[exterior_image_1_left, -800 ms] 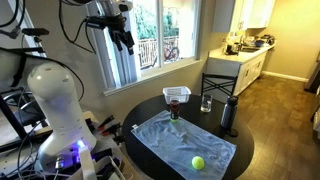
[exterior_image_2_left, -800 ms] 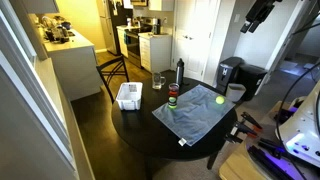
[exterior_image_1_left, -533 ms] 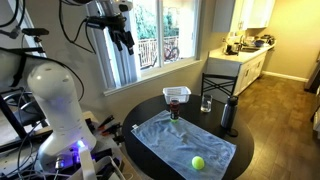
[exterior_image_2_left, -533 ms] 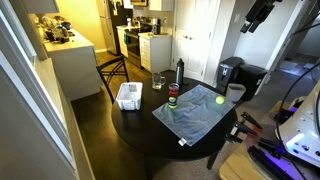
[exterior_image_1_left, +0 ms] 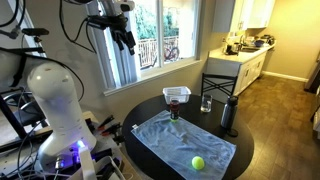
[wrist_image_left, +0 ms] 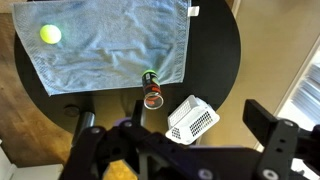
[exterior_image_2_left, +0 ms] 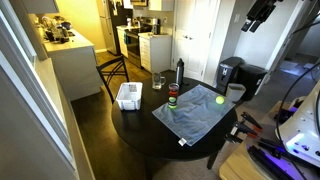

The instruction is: Put the tennis ball into the tennis ball canister

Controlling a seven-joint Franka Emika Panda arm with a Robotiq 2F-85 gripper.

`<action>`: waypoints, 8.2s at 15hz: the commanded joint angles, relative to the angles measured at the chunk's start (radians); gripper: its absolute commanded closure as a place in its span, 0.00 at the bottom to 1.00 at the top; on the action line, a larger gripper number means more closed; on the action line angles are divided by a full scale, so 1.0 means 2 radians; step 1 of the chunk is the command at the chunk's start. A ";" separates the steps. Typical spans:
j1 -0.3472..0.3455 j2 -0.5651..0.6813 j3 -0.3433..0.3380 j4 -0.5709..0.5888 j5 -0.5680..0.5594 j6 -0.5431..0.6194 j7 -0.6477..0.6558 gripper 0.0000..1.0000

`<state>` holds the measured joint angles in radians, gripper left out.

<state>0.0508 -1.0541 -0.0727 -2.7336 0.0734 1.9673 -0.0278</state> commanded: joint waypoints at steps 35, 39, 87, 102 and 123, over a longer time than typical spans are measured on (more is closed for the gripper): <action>-0.134 0.459 -0.355 0.207 0.338 0.059 -0.037 0.00; -0.150 0.454 -0.335 0.199 0.327 0.069 -0.026 0.00; -0.199 0.960 -0.108 0.453 0.368 0.269 0.091 0.00; -0.211 0.964 -0.088 0.457 0.325 0.271 0.099 0.00; -0.210 1.126 -0.078 0.584 0.153 0.316 0.126 0.00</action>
<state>-0.3497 1.1680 -0.2433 -1.6002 0.4171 2.5733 0.2041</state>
